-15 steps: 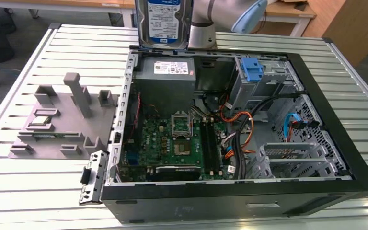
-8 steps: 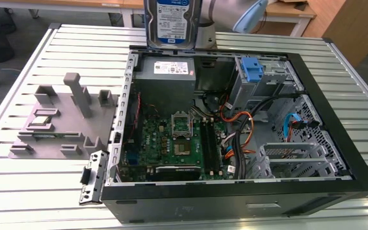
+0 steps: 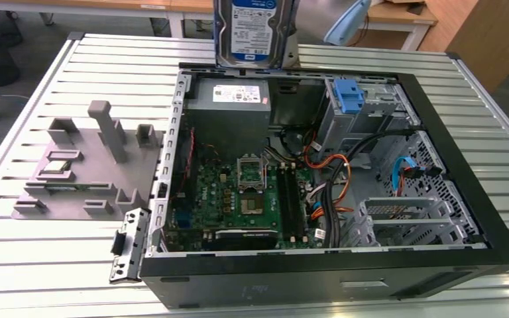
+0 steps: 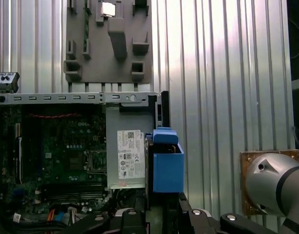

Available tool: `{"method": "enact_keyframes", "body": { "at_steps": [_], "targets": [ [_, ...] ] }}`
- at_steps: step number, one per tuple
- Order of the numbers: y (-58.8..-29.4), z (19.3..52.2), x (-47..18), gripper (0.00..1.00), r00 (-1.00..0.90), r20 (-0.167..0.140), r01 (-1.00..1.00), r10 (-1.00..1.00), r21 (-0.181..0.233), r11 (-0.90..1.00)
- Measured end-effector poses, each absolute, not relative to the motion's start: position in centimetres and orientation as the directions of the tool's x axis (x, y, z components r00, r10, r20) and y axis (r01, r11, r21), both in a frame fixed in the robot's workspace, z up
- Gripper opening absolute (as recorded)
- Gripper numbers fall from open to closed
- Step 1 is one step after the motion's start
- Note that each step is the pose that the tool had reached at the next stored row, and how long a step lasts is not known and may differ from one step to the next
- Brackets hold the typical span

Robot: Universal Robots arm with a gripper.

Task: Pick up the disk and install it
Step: 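Pick up the disk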

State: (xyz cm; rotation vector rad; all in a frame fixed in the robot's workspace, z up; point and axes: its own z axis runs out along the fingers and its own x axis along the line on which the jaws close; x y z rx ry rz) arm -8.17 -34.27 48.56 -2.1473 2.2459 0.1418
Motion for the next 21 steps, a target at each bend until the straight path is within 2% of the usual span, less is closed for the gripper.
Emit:
{"method": "enact_keyframes", "body": {
  "at_steps": [21],
  "targets": [
    [-36.3, 48.5, -7.9, 0.35, -0.047, -0.086, -0.998, -0.995, 0.044, 0.043]
  ]
}}
